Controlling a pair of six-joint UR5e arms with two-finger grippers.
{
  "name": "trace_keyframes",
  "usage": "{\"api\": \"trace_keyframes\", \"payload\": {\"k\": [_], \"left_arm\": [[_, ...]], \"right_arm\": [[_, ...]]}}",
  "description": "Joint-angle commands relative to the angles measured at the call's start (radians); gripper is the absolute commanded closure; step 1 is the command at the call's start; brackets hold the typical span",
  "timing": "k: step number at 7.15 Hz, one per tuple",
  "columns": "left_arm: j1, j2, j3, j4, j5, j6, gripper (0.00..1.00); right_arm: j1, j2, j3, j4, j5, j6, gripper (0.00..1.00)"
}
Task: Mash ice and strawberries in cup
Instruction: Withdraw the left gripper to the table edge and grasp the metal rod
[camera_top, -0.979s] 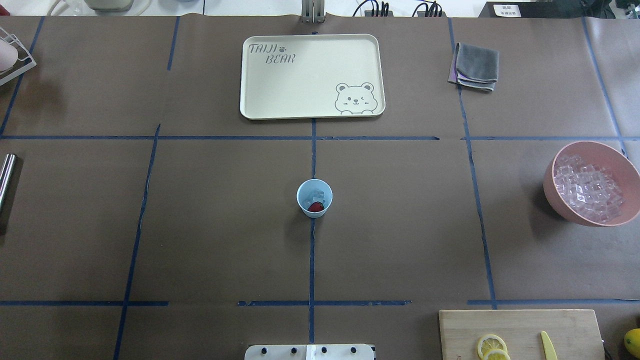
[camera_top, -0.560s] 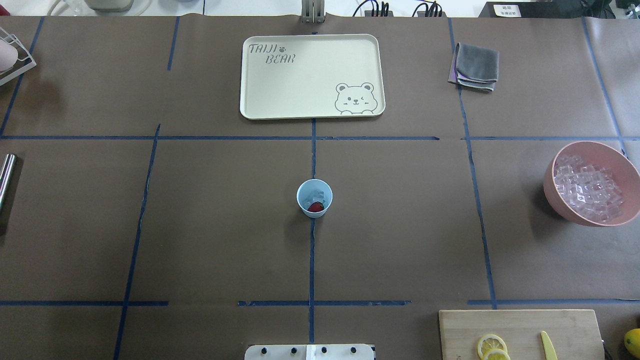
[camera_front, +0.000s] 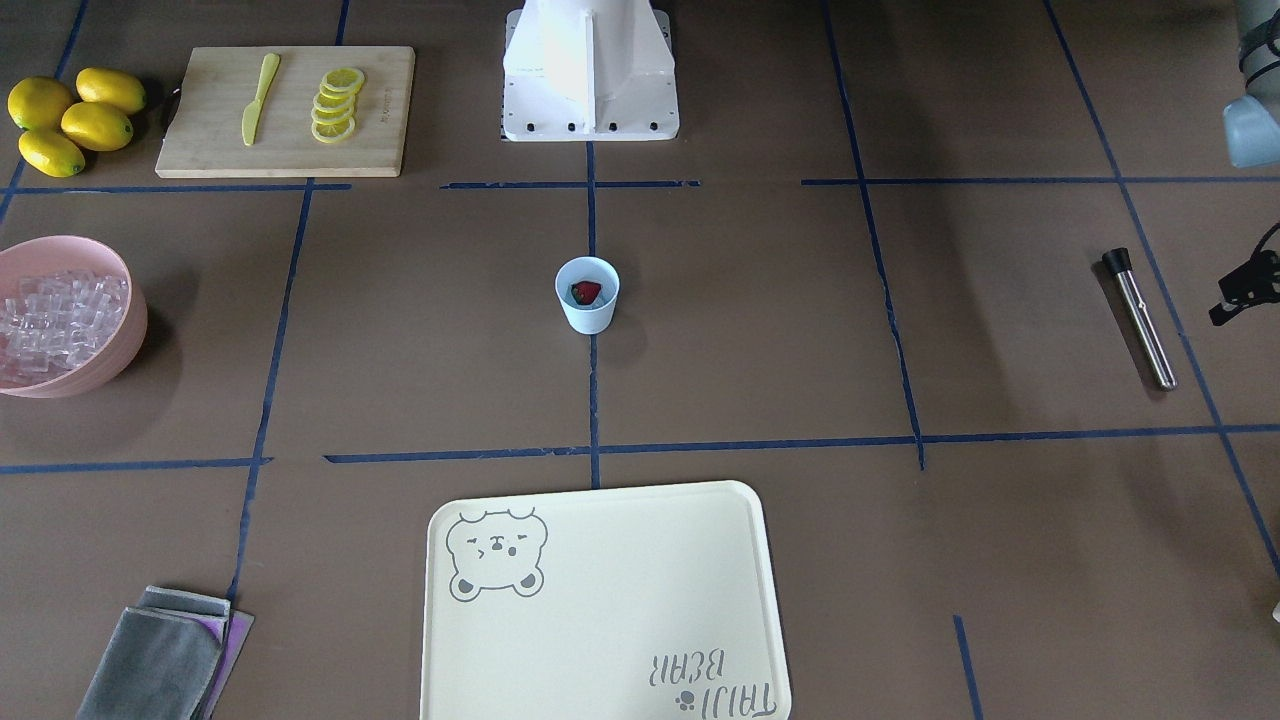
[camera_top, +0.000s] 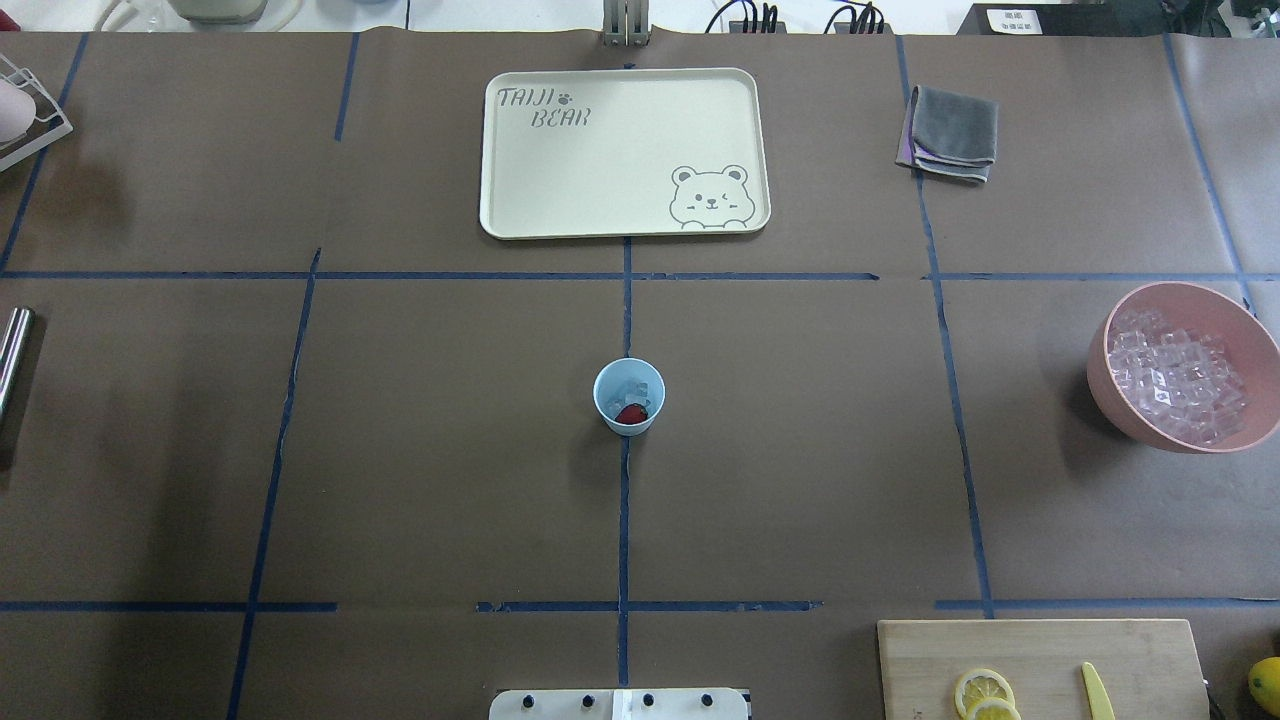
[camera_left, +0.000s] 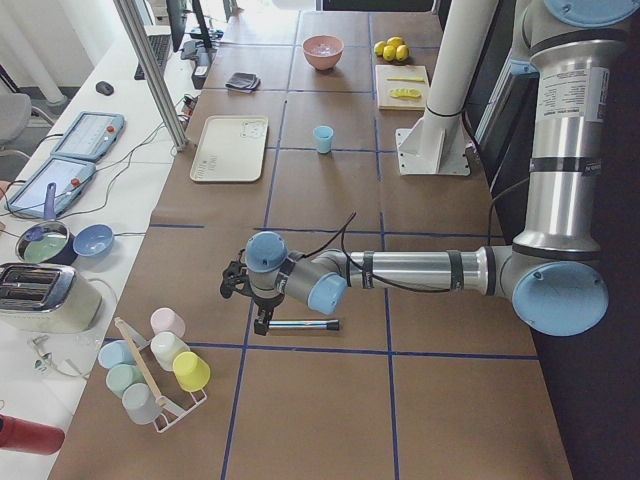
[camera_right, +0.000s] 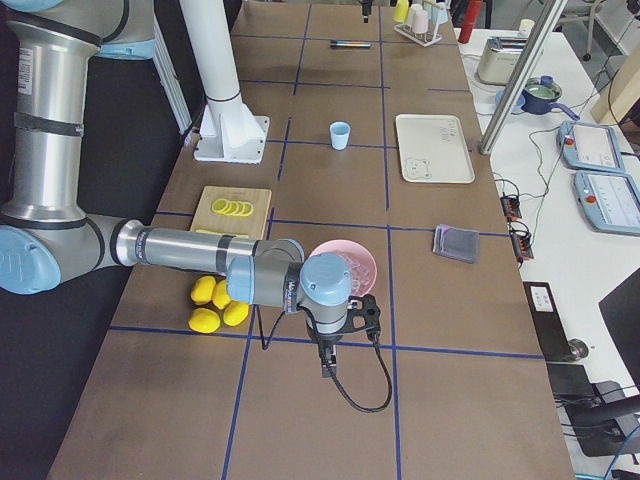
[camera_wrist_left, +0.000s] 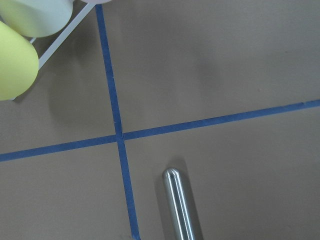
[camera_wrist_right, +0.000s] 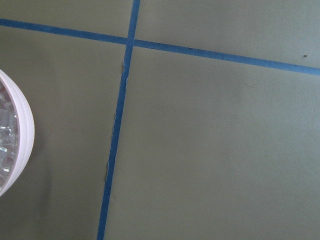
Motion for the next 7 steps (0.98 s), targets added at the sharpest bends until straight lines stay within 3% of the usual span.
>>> {"api": "trace_keyframes", "payload": {"k": [1, 5, 6, 7], "left_arm": [[0.124, 0.001, 0.11, -0.222, 0.076, -0.168, 0.0], [0.184, 0.001, 0.144, -0.242, 0.128, -0.21, 0.03], [0.186, 0.0, 0.145, -0.242, 0.128, -0.208, 0.1], [0.186, 0.0, 0.145, -0.241, 0.128, -0.208, 0.58]], "right_arm": [[0.0, -0.003, 0.003, -0.001, -0.001, 0.0, 0.01], [0.0, -0.006, 0.003, 0.0, -0.001, 0.0, 0.01], [0.0, -0.012, 0.008, 0.0, -0.001, -0.002, 0.01], [0.0, -0.012, 0.009, 0.0, -0.001, -0.002, 0.01]]}}
